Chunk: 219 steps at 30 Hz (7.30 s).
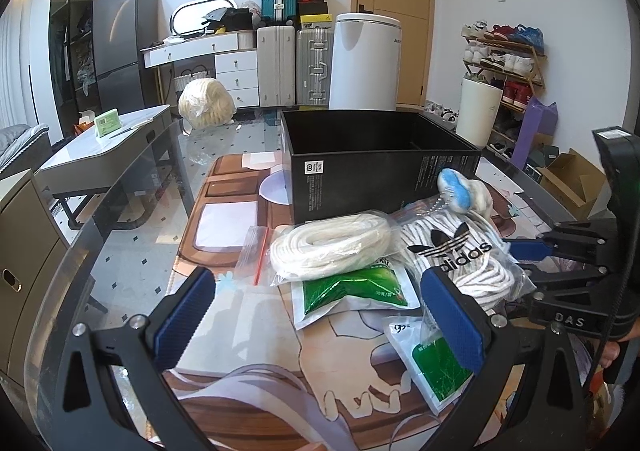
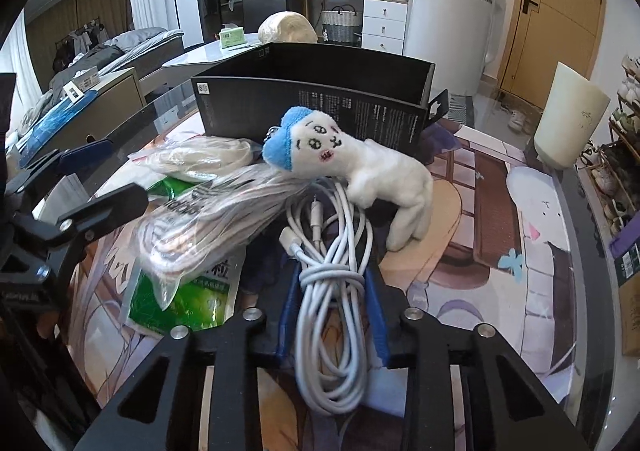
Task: Organize soft objects
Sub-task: 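Grasp the coiled white cable with the right tool, then grasp the bag of white rope with the left tool while the right tool holds the cable, then lower the cable and rope bag into the black box and open both tools, then withdraw both tools from the box toward the remaining items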
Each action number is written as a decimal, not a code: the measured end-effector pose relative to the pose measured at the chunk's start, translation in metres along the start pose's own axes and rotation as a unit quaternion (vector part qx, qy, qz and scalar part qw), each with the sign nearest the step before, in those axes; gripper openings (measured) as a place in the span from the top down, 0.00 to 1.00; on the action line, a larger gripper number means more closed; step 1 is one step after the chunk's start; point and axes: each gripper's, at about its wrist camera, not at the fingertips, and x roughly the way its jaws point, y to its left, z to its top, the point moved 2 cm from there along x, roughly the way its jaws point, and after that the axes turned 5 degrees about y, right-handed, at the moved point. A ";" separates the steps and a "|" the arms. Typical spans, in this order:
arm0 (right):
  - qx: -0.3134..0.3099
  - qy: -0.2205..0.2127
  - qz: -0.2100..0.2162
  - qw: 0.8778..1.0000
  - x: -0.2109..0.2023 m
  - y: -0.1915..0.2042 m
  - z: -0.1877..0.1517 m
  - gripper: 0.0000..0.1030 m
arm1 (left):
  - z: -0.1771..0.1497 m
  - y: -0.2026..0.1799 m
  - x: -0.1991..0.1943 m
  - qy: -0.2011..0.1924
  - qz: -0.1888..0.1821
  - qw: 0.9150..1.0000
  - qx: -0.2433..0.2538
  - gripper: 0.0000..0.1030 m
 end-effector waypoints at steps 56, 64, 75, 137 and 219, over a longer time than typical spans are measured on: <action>0.059 -0.070 0.017 0.996 -0.043 -0.030 -0.021 0.71 | 0.036 0.001 0.065 0.128 -0.026 0.991 0.001 0.00; 0.057 -0.068 0.014 0.996 -0.043 -0.026 -0.019 0.71 | 0.037 0.004 0.067 0.132 -0.057 0.990 -0.006 0.30; 0.053 -0.090 0.009 0.994 -0.056 -0.019 -0.016 0.71 | 0.031 0.009 0.039 0.094 -0.079 0.992 0.000 0.45; 0.029 -0.190 0.014 0.981 -0.027 -0.028 0.103 0.71 | 0.110 0.006 0.037 -0.073 -0.059 0.995 0.020 0.44; 0.089 -0.106 0.021 0.990 -0.057 -0.042 0.015 0.01 | 0.021 0.027 0.009 0.003 -0.051 0.998 -0.023 0.00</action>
